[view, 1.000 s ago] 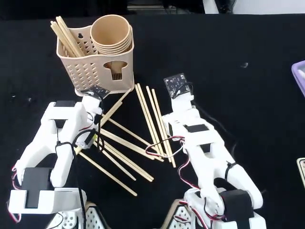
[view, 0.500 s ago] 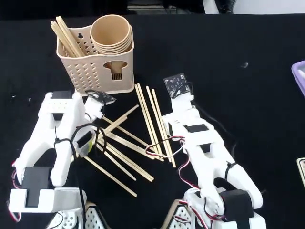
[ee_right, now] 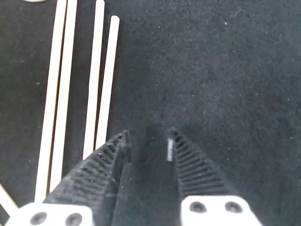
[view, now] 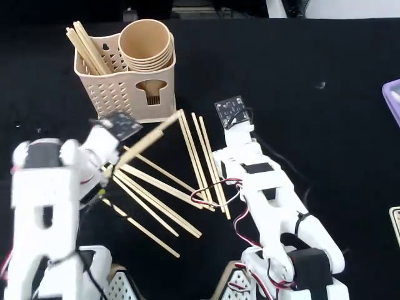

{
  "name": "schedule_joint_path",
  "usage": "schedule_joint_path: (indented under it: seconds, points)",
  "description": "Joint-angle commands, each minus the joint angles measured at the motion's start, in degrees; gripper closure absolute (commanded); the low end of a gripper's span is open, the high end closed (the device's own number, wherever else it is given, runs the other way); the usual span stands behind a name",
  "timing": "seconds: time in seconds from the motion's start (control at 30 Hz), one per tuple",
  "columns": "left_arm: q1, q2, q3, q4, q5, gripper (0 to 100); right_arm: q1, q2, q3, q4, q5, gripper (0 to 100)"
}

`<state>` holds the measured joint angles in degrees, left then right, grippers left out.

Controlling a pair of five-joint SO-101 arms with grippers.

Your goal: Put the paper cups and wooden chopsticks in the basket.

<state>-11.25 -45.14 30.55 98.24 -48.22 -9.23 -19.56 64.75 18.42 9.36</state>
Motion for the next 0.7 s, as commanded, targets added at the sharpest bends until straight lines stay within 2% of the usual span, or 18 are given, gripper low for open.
schedule_joint_path:
  seconds: [0.0, 0.07, 0.13, 0.27, 0.4, 0.67]
  points:
    - [-4.18, -8.53, -6.37, 0.44, -0.35, 97, 0.97, 0.31, -2.33, -1.32, 0.53, 96.5]
    - [-5.85, -11.25, -9.45, 0.35, 0.7, 97, 0.97, 0.31, -2.33, -1.32, 0.7, 98.5]
    - [-6.46, -13.01, -13.49, -1.14, 5.1, 97, 0.97, 0.31, -2.33, -1.32, 0.7, 97.3]
    - [-6.46, -16.26, -17.8, -11.52, 21.1, 97, 0.97, 0.31, -2.33, -1.32, 0.7, 97.3]
    - [-6.11, -17.93, -15.34, -25.05, 38.33, 97, 0.97, 0.31, -2.15, -1.32, 0.7, 97.3]
    - [-5.85, -18.02, -0.66, -60.84, 62.24, 97, 0.97, 0.31, -2.15, -1.32, 0.7, 97.2]
